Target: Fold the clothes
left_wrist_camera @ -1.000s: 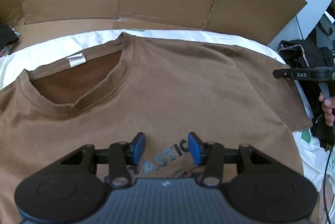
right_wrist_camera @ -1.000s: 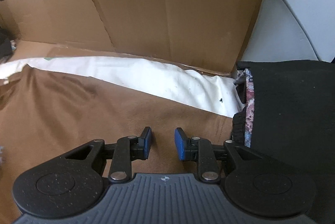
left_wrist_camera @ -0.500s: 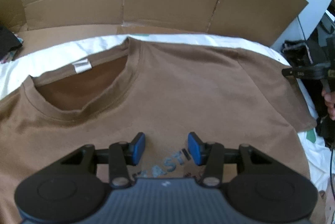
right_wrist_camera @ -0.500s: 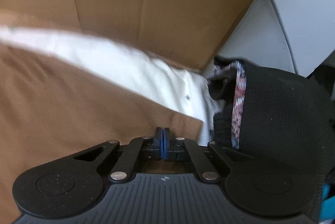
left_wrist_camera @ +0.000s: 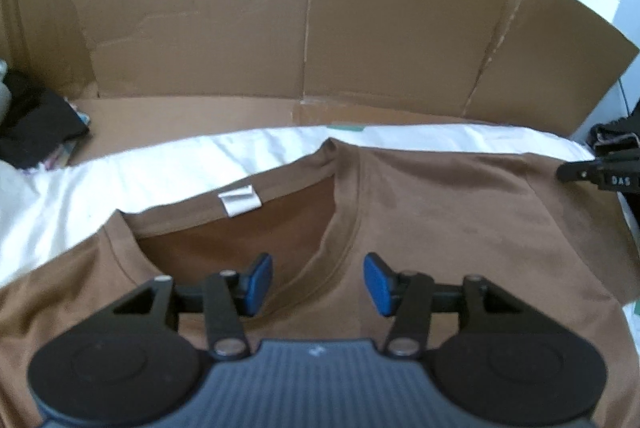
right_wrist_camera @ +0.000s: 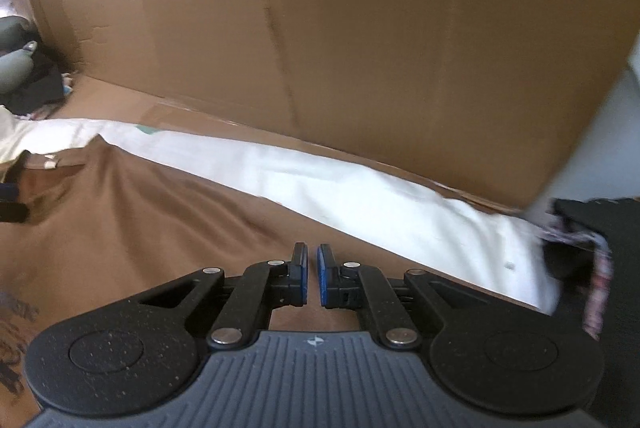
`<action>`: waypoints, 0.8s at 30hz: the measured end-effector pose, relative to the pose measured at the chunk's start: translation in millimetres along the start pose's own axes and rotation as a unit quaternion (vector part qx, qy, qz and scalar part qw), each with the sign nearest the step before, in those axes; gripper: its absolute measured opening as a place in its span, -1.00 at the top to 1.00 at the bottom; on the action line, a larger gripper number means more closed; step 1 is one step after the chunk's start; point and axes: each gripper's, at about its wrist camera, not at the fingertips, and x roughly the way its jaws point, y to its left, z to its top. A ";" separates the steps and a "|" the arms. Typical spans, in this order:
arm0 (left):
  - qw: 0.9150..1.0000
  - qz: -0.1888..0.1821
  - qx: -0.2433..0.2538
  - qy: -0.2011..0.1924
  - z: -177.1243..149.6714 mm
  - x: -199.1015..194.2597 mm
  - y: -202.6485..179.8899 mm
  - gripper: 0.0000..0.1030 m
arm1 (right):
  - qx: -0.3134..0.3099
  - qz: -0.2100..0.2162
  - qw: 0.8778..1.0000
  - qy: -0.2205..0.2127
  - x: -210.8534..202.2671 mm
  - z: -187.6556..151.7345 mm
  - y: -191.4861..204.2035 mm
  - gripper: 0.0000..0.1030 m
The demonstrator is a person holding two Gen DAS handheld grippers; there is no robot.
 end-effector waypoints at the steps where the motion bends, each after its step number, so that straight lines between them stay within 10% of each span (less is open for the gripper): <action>1: 1.000 -0.005 -0.004 0.005 0.3 3.6 1.4 -0.05 | -0.001 0.005 1.000 0.001 2.0 1.3 4.3 0.83; 9: 0.998 -0.019 -0.040 0.041 -9.1 14.8 17.2 0.83 | 0.016 0.017 1.000 0.016 32.0 12.4 17.7 0.82; 24: 0.999 0.006 -0.027 0.044 -12.8 8.0 19.0 0.81 | 0.014 0.010 1.000 -0.001 24.7 19.7 29.0 0.82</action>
